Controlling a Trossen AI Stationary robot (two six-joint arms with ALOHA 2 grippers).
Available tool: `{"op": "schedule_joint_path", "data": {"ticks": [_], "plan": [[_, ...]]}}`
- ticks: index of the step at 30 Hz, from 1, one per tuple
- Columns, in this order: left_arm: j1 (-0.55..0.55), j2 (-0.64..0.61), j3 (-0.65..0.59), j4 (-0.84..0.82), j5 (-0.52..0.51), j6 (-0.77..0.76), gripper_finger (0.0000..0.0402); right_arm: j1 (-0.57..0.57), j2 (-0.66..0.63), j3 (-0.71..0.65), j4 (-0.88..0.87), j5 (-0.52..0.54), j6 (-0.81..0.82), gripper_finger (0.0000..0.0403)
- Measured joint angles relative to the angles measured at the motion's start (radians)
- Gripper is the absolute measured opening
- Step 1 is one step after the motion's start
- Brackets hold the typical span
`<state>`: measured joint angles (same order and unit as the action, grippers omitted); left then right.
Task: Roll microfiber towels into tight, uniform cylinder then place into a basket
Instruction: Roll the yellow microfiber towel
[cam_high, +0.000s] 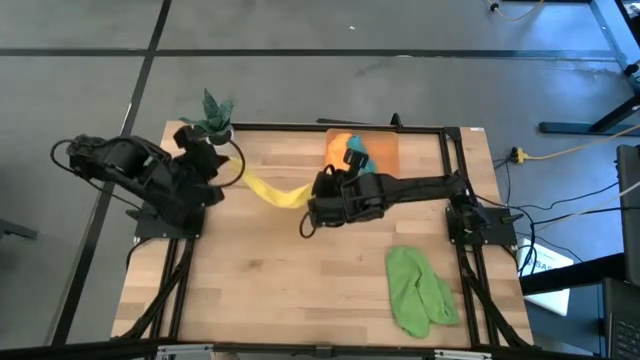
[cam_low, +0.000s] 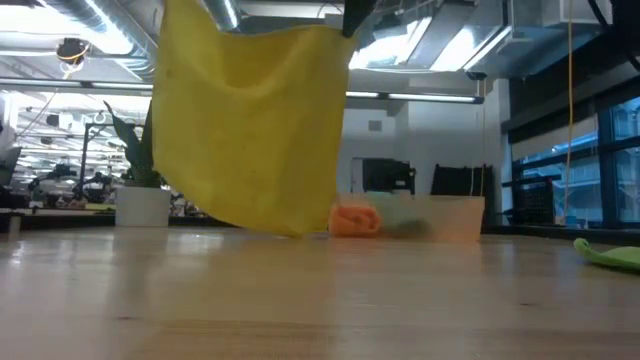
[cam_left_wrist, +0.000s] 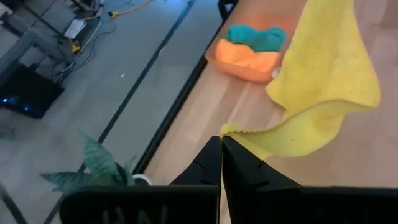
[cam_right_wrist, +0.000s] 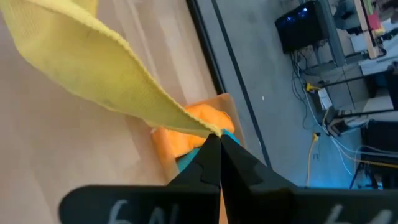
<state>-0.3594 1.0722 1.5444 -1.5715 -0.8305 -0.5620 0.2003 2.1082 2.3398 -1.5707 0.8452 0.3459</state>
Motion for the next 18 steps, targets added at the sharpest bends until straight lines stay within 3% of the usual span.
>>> {"op": "schedule_joint_path", "data": {"ticks": [7,9,18], "plan": [[0.077,-0.007,0.000,0.000,-0.042,0.067,0.0000,-0.053,0.000,0.000,0.000,-0.007,0.033,0.0000],[0.099,-0.007,-0.005,0.002,-0.032,0.067,0.0000,-0.057,0.000,0.000,-0.001,-0.056,0.049,0.0000],[0.116,-0.005,-0.181,0.001,0.196,-0.012,0.0000,-0.003,0.001,-0.004,-0.001,-0.306,0.039,0.0000]]}}
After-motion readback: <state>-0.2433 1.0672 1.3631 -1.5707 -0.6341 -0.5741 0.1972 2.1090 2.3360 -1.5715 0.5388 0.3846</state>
